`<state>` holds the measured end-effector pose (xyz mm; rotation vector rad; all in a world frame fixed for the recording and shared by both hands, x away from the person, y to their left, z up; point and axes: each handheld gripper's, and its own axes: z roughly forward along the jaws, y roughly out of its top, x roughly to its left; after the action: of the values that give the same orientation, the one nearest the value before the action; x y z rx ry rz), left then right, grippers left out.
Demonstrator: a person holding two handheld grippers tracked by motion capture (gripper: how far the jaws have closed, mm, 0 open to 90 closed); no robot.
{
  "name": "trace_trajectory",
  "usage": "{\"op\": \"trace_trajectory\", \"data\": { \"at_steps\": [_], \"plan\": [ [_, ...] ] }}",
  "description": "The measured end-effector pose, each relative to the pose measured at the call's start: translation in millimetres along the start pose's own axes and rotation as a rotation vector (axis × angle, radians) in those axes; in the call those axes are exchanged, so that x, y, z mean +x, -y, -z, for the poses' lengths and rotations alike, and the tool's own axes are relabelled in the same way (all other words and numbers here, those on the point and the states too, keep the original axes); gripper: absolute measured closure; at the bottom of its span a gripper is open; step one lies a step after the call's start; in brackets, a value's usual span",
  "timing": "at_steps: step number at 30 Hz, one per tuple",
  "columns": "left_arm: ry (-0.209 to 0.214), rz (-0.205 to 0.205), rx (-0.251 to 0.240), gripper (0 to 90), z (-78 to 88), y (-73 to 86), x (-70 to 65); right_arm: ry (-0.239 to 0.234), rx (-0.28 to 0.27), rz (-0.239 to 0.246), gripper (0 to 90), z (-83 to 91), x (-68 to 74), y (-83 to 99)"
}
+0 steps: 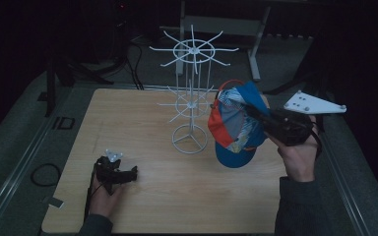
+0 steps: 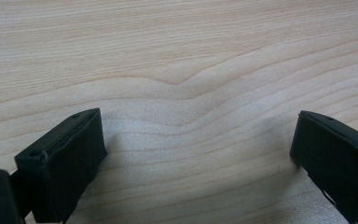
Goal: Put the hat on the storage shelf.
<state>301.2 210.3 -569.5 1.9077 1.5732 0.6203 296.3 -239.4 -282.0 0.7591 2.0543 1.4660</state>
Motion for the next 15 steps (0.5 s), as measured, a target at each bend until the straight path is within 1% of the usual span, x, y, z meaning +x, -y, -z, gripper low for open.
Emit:
{"op": "trace_trajectory", "data": {
  "at_steps": [15],
  "plan": [
    [-0.001, -0.001, 0.0, 3.5, -0.1, -0.1, -0.6, 0.014, -0.046, 0.015, 88.3, 6.4, 0.1, -15.7]
  ]
}}
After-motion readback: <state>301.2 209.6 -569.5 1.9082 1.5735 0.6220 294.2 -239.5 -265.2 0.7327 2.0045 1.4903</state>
